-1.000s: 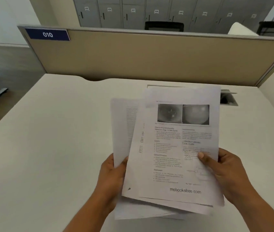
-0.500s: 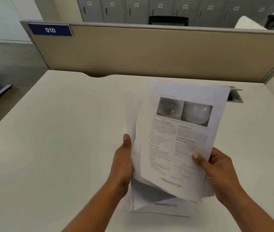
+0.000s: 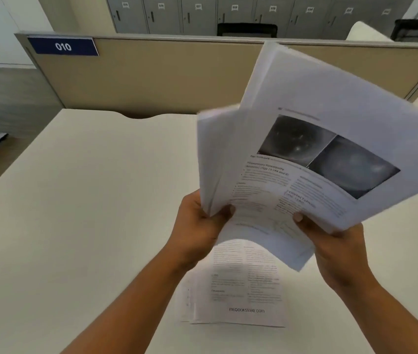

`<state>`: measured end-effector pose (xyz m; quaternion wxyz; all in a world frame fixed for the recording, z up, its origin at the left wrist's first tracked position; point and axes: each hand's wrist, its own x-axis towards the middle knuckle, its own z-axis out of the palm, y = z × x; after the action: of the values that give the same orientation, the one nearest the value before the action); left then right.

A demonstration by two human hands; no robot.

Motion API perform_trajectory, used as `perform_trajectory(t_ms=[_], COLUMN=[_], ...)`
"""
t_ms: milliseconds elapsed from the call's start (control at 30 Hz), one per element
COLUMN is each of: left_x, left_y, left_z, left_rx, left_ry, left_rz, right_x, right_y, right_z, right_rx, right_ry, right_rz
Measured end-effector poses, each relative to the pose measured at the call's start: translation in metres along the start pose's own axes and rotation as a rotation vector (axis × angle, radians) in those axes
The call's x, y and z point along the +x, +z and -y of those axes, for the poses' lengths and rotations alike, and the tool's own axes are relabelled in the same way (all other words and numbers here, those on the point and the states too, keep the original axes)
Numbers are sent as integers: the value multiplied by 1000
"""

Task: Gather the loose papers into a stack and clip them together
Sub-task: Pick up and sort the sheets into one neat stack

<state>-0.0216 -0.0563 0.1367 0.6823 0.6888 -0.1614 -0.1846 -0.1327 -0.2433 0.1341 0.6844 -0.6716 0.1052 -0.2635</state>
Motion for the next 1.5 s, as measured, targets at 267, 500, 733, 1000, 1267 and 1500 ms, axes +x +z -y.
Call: perform_trajectory(t_ms=[267,500,733,1000,1267,1500], left_x=[-4,0,-8,-15,-20,-18], left_y=[2,-1,-1,0,9,4], left_z=[8,11,21,45,52,43], left_rx=[22,57,2,31,42,57], left_ry=[96,109,124,-28,-59,-114], left_rz=[-52,-57,-73,-97,-66,-62], right_x=[1,1,-6,-21,-14,-13], right_y=[0,-1,1,-3,3,-11], right_z=[-4,-10,-7,-26,-19,-33], right_rx=[18,52,39,-27,-129,-242], right_ry=[35,56,-37,113,81,160], right_rz=[21,123,95,75,191,145])
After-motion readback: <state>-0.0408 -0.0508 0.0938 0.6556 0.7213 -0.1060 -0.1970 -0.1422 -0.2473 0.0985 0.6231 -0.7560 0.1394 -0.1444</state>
